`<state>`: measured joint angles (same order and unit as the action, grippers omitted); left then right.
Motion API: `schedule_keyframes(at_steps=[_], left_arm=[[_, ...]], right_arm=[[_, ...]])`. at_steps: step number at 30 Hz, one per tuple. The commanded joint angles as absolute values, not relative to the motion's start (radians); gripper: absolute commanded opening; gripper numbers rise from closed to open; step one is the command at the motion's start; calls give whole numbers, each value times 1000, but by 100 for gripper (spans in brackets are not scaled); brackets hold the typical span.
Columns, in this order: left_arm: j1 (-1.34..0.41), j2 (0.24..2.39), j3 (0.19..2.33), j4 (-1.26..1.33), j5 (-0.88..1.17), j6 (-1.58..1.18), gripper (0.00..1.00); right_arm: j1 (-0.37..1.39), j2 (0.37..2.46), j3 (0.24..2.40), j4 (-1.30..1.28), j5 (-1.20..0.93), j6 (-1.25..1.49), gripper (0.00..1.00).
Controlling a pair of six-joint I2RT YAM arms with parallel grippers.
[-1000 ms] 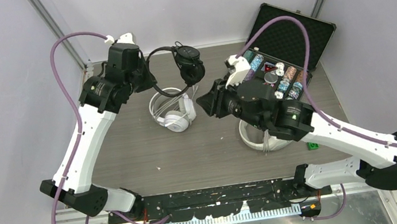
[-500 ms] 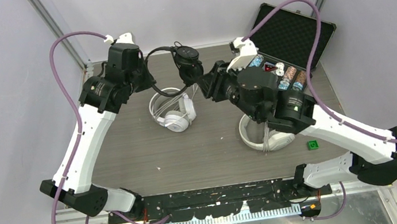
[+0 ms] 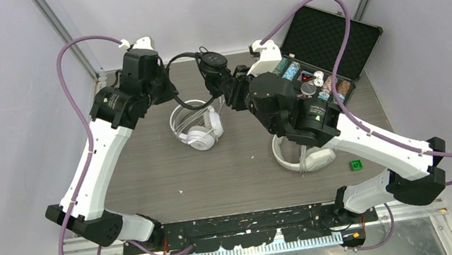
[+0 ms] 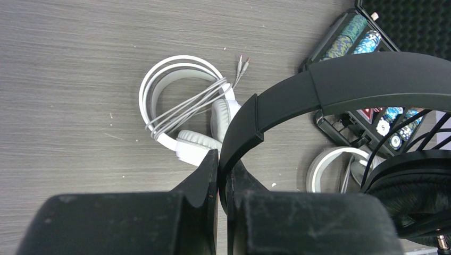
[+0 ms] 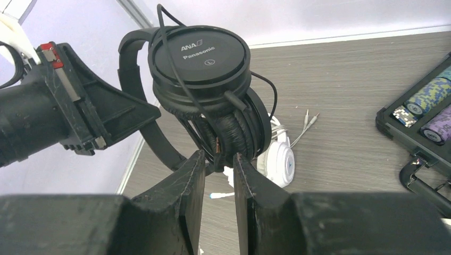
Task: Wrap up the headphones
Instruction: Wrap the headphones cable around the headphones.
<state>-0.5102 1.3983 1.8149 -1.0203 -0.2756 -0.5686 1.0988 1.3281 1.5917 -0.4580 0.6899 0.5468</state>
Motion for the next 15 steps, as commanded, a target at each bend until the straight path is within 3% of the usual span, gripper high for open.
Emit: schedule_keyframes(at_steps=[1, 7, 15], left_arm=[[-506, 1359, 1846, -918, -242, -600, 0], [-506, 1332, 1810, -875, -203, -622, 0], [-506, 1339, 1828, -894, -225, -617, 0]], right_arm=[[1105, 1342, 1650, -461, 771, 553, 31], [1103, 1376, 1631, -452, 795, 562, 27], [1104, 1367, 1583, -417, 743, 535, 0]])
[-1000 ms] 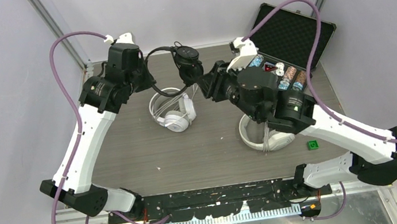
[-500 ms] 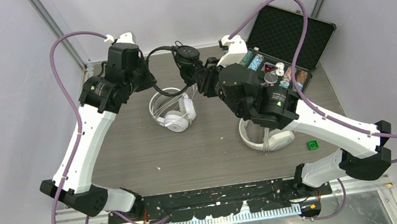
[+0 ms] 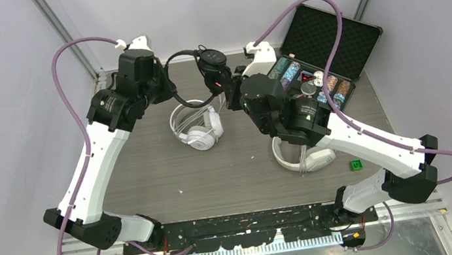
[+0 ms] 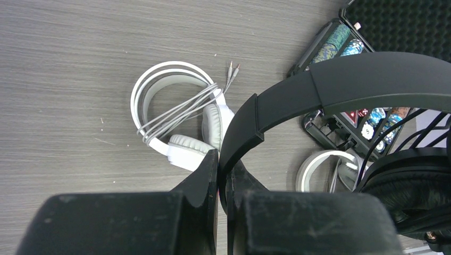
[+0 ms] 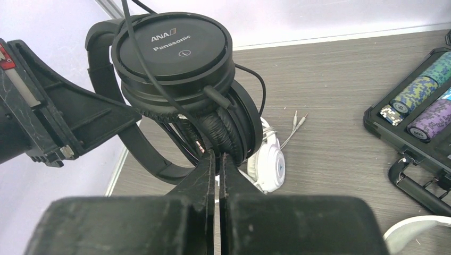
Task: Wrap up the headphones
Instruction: Wrap the headphones cable around the headphones.
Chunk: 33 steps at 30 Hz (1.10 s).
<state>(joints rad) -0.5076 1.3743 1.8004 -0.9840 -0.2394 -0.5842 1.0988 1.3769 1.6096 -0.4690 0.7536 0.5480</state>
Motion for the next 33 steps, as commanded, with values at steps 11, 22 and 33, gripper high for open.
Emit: schedule_keyframes(at_steps=[11, 22, 33], left_arm=[[-506, 1385, 1848, -910, -244, -638, 0], [-505, 1431, 1899, -945, -278, -626, 0], [-494, 1420, 1816, -970, -169, -489, 0]], right_arm=[[1104, 1336, 1435, -324, 551, 532, 0], [1105, 1332, 1351, -294, 572, 503, 0], [1099, 1196, 1310, -323, 719, 442, 0]])
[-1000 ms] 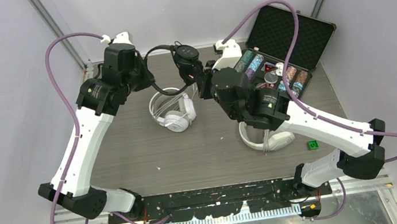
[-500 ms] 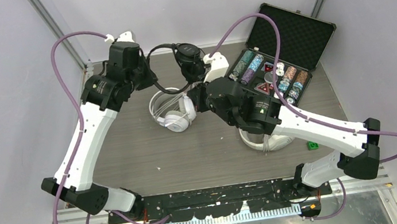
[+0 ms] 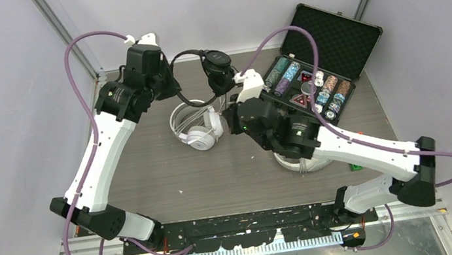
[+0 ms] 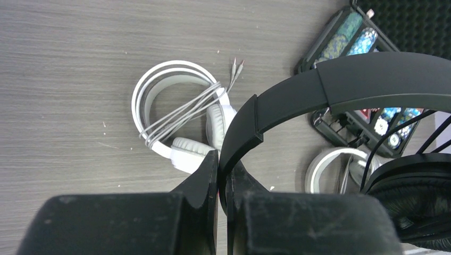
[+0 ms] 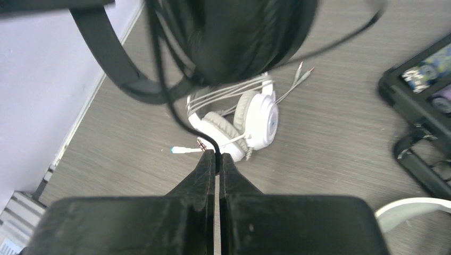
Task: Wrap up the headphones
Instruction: Wrap the headphones cable around the headphones.
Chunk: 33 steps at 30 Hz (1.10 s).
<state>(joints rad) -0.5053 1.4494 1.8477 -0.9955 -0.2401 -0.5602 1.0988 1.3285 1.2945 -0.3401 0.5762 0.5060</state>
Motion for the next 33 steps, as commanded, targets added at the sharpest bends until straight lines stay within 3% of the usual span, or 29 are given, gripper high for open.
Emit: schedule_keyframes(at_steps=[1, 12, 19, 29, 33], left_arm=[[-485, 1412, 1794, -972, -150, -486, 0], [-390, 1283, 1735, -881, 131, -536, 0], [-390, 1238, 1704, -872, 306, -508, 0], [-390, 1236, 1731, -923, 490, -398, 0], [-390, 1241, 1689, -922, 670, -312, 0]], right_arm=[[1085, 1170, 1299, -322, 749, 421, 0], [830, 979, 1033, -276, 677, 606, 0], [628, 1066, 1057, -250, 477, 599, 0], [449, 1187, 1080, -224, 355, 644, 0], [424, 1250, 1142, -230, 296, 612, 0]])
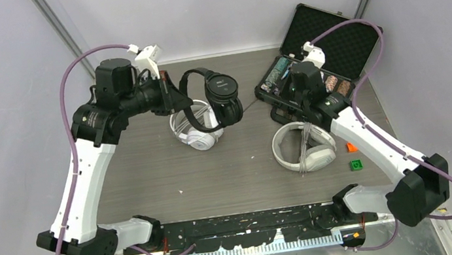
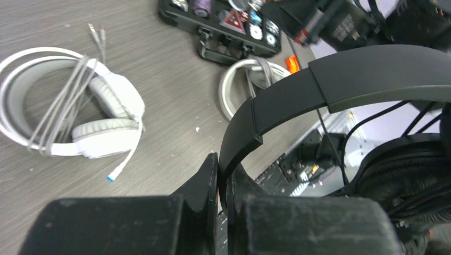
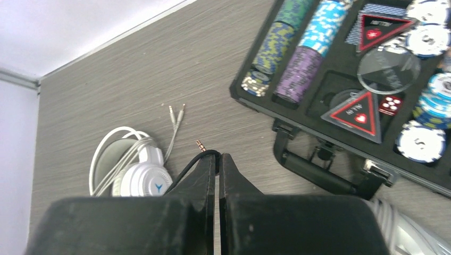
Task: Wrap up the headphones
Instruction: Wrap the headphones cable around the headphones.
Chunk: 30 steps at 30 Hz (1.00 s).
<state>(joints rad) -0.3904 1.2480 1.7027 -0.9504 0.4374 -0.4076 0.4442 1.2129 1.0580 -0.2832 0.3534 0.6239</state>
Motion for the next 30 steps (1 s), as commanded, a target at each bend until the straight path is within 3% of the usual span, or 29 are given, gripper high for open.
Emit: schedule_keyframes(at_steps=[1, 10, 18, 30], left_arm=[[-390, 1240, 1680, -923, 712, -294, 0], [-424, 1171, 1503, -901, 763, -61, 0], [-523, 1268, 1515, -1090, 384, 92, 0], [-621, 1395, 1498, -1142, 171, 81, 0]], right_arm=[[420, 1263, 1158, -233, 282, 604, 0], [347, 1391, 1366, -335, 143, 559, 0], [344, 1485, 1597, -530, -58, 512, 0], [357, 1596, 1886, -692, -211, 546, 0]])
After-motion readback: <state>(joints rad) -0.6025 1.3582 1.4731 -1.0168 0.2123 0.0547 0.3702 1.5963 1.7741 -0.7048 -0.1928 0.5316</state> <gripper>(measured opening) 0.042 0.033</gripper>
